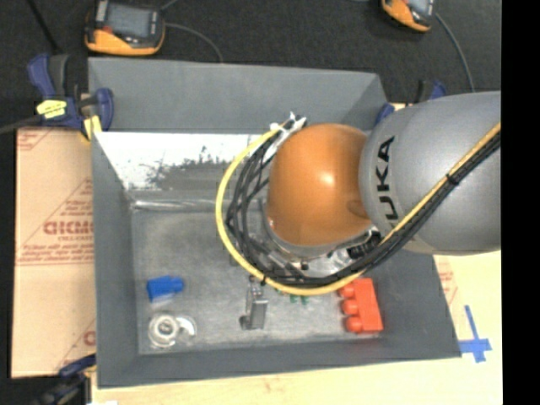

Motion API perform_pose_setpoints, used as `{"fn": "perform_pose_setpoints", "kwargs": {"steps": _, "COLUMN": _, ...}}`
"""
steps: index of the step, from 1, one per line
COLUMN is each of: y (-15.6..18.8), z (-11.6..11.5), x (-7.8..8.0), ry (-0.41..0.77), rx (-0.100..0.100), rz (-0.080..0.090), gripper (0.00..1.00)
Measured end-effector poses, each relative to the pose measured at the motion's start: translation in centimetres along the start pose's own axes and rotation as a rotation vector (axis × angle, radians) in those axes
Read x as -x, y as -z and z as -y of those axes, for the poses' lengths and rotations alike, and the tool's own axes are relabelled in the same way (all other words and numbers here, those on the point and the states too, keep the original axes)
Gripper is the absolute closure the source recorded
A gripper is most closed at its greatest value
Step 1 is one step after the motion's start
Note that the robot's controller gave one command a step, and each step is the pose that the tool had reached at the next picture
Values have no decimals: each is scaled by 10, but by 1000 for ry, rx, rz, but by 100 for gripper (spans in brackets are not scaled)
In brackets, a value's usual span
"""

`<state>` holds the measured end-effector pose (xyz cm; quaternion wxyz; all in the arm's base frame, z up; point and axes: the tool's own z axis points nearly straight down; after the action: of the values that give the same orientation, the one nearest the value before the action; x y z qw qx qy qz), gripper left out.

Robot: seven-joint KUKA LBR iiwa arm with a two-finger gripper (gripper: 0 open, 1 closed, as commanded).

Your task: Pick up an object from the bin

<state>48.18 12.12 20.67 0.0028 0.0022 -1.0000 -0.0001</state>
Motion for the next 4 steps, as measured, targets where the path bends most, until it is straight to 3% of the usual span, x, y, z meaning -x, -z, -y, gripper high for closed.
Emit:
{"fn": "perform_pose_setpoints", "kwargs": {"steps": 1, "y": -105, "z": -57, "x": 18, "ry": -11, "rx": 1, "rz": 1, "gripper": 0}}
{"fn": "perform_pose_setpoints", "kwargs": {"steps": 2, "y": -130, "z": -98, "x": 1, "ry": 109, "rx": -10, "rz": 21, "gripper": 0}}
{"fn": "perform_pose_setpoints", "kwargs": {"steps": 3, "y": -130, "z": -104, "x": -2, "ry": 115, "rx": -1, "rz": 14, "gripper": 100}}
{"fn": "perform_pose_setpoints", "kwargs": {"steps": 4, "y": -21, "z": -110, "x": 25, "ry": 118, "rx": 3, "rz": 18, "gripper": 100}}
